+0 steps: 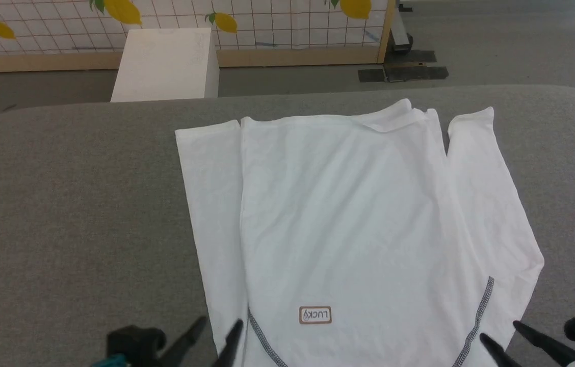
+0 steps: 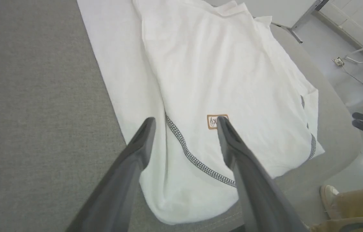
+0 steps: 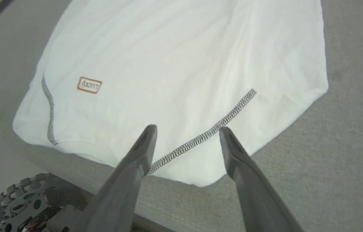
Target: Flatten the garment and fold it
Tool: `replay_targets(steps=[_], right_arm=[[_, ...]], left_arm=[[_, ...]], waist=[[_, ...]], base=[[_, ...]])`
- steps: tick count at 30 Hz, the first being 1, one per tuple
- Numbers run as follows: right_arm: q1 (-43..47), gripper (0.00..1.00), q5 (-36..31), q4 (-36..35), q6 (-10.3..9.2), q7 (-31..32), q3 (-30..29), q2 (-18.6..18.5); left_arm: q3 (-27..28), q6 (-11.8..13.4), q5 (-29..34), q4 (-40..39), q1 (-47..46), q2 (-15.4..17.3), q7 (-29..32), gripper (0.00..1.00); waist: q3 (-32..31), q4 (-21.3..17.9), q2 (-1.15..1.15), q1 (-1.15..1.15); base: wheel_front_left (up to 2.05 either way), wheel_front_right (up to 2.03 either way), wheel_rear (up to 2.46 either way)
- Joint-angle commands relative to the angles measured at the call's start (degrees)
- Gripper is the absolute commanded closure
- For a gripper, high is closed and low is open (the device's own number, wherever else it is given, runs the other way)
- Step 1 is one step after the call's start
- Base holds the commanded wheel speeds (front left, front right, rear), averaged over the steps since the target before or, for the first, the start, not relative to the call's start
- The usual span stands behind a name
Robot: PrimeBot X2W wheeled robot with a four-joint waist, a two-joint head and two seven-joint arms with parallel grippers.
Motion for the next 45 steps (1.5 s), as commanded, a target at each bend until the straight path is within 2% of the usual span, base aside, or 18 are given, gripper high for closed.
replay_targets(steps=[1,3,5,7,9,14,18,21,26,31,37,41,45], right_arm=[[0.98,0.0,1.08,-2.03,-0.09,0.13,-1.82,-0.12],[1.02,0.0,0.61,-4.92,-0.09,-0.95,-5.54,0.43],[0.05,0.0,-1.46,-6.69,-0.09,-3.28,-9.35,2.66],[-1.26,0.0,-4.05,-7.71,-0.09,-5.71,-10.65,4.72],[-2.2,0.0,-6.35,-7.64,-0.09,-7.4,-9.79,6.17],[-4.79,0.0,-15.5,-4.43,-0.09,-15.68,-10.99,13.4],[-5.05,0.0,-20.22,-1.57,-0.09,-20.34,-11.69,19.82],[-5.26,0.0,-21.95,-0.32,-0.09,-22.01,-11.17,21.54],[-6.97,0.0,-22.99,0.31,-0.09,-23.0,-10.76,22.51],[-9.37,0.0,-22.77,-0.49,-0.09,-23.17,-10.6,21.72],[-12.66,0.0,-21.36,-2.18,-0.09,-22.57,-11.02,21.04],[-14.75,0.0,-20.71,-4.0,-0.09,-22.55,-10.65,20.15],[-16.81,0.0,-20.11,-5.3,-0.09,-22.55,-10.39,18.92]], left_arm=[[1.83,0.93,-0.04,-2.24,0.98,0.69,-1.57,0.0],[4.93,2.8,1.32,-5.48,1.05,0.94,-4.58,0.0],[7.34,4.8,3.47,-7.46,0.37,-0.14,-8.64,0.0],[7.94,5.96,5.42,-7.92,-0.13,-1.74,-12.29,0.0],[6.94,5.56,7.68,-6.67,-0.66,-2.32,-15.13,0.0],[6.05,7.8,12.32,0.55,0.04,-7.63,-23.49,0.0],[6.01,7.99,14.16,5.8,1.03,-10.67,-24.74,0.0],[7.03,7.27,14.76,7.54,0.15,-11.6,-24.91,0.0],[9.32,5.42,16.43,7.65,-5.56,-9.51,-24.72,0.0],[10.64,1.29,17.08,6.19,-19.29,-4.23,-16.38,0.0],[12.85,-4.41,15.17,9.07,-40.79,2.22,-1.41,0.0],[13.57,-6.78,13.64,15.14,-51.96,3.96,5.08,0.0],[12.27,-9.01,12.61,20.97,-59.28,4.57,10.97,0.0]], waist=[[-0.1,0.02,0.0,0.0],[-0.17,-0.11,0.0,0.0],[-0.16,-0.32,0.0,0.0],[-0.19,-0.6,0.0,0.0],[-0.26,-0.98,0.0,0.0],[-0.9,-1.47,0.0,0.0],[-0.97,-1.39,0.0,0.0],[-0.37,-1.26,0.0,0.0],[1.71,-0.98,0.0,0.0],[6.19,-0.26,0.0,0.0],[14.32,-0.41,0.0,0.0],[19.95,-1.27,0.0,0.0],[24.96,-2.12,0.0,0.0]], base=[[0.0,0.0,0.0],[0.0,0.0,0.0],[0.0,0.0,0.0],[0.0,0.0,0.0],[0.0,0.0,0.0],[0.0,0.0,0.0],[0.0,0.0,0.0],[0.0,0.0,0.0],[0.0,0.0,0.0],[0.0,0.0,0.0],[0.0,0.0,0.0],[0.0,0.0,0.0],[0.0,0.0,0.0]])
